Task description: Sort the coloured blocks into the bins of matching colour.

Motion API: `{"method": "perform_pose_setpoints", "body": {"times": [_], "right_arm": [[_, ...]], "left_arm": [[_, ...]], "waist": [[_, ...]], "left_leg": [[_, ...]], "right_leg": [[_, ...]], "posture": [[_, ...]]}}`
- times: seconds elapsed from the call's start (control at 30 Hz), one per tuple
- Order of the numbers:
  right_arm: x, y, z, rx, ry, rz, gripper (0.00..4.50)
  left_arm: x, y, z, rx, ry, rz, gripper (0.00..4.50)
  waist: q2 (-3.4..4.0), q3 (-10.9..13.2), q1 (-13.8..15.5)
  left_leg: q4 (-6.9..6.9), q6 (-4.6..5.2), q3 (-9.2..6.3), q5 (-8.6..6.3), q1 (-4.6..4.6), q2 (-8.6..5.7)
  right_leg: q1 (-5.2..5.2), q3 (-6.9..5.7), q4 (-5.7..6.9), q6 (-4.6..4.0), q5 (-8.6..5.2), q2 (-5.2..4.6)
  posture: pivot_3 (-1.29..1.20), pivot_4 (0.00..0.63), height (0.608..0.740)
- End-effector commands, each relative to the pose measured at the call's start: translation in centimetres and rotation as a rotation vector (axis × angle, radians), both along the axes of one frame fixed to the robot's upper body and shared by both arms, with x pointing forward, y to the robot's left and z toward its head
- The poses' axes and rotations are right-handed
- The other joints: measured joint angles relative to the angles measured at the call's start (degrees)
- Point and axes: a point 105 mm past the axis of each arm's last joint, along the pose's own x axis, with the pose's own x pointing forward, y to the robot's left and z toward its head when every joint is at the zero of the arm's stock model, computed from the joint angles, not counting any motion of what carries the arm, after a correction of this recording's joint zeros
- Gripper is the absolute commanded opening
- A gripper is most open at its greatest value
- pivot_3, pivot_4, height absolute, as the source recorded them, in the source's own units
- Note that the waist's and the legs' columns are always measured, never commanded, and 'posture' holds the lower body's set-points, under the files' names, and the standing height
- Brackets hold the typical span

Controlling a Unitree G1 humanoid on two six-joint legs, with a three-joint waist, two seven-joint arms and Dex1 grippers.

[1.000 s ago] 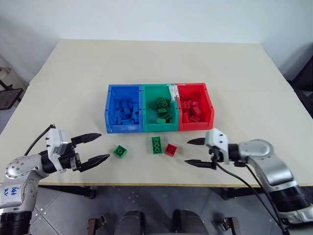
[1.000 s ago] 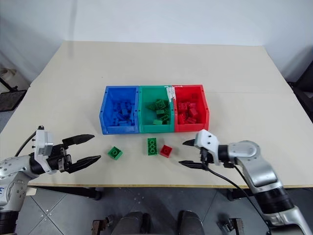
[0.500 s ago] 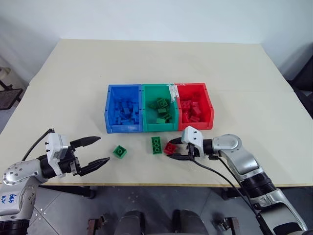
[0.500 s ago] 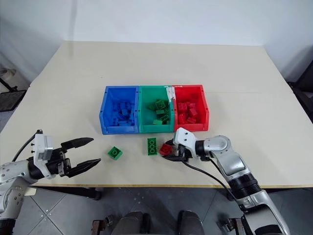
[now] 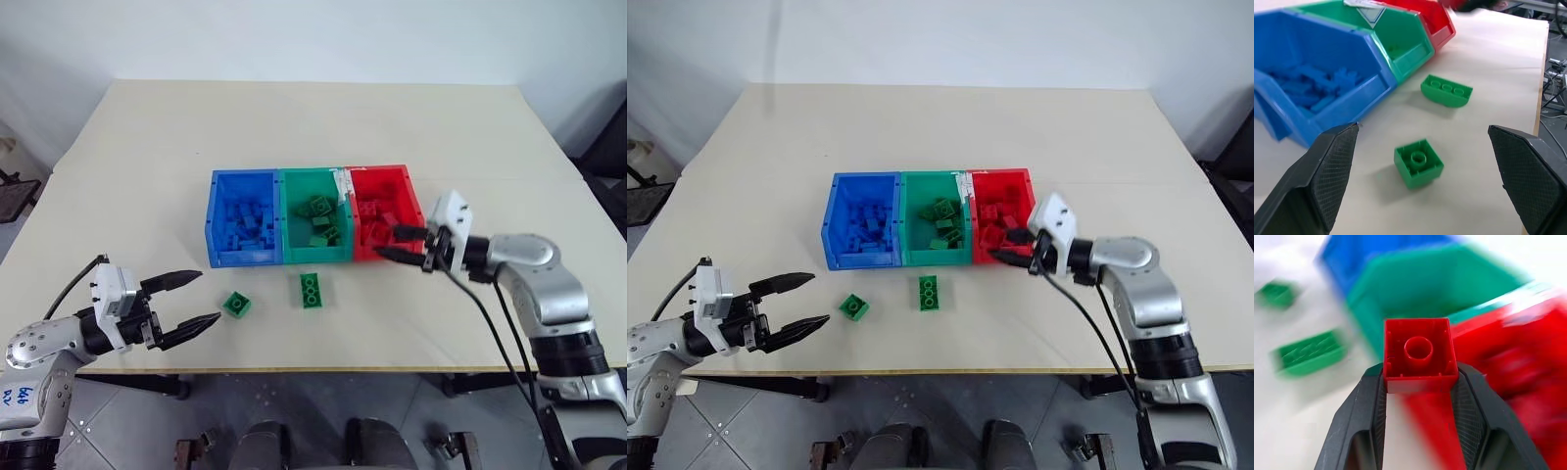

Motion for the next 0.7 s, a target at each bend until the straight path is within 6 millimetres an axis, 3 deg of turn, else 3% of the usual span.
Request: {"method": "perform_pose_setpoints", "body": {"times": [0.03,0.27,0.47,0.7], "right_arm": [[1.5,-0.6,1.6,0.019,-0.074,-0.059,2.17],[1.9,-0.4,1.9,-0.017,-0.109,-0.047,4.46],[1.3,-1.7,1.5,-0.050,-0.104,-0.070,4.46],[-2.8,-2.1,-0.1,-0.062,-0.007,0.078,4.46]], "left_arm": [[0.2,-0.2,0.5,-0.008,-0.024,-0.017,4.50],[0.4,-0.3,0.5,-0.009,-0.030,-0.020,4.50],[0.3,-0.2,0.4,-0.010,-0.026,-0.022,4.50],[0.4,-0.3,0.4,-0.008,-0.026,-0.035,4.50]], "waist": [[0.00,0.0,-0.3],[0.00,0.0,-0.6],[0.00,0.0,-0.5],[0.00,0.0,-0.5]], "left_leg": [[0.00,0.00,0.01,0.00,0.00,-0.01],[0.00,0.01,-0.02,0.01,-0.04,-0.04],[0.03,0.01,-0.04,0.01,-0.04,-0.04],[0.02,0.02,-0.04,0.01,-0.03,-0.04]], "right_leg": [[0.00,0.00,0.02,0.00,0.00,0.00],[-0.01,-0.08,0.08,0.00,0.00,0.02],[0.01,-0.09,0.08,0.00,0.00,0.01],[0.05,-0.08,0.04,0.00,0.00,0.01]], "posture": [[0.00,0.150,0.740],[0.00,0.150,0.740],[0.00,0.150,0.740],[0.00,0.150,0.740]]}}
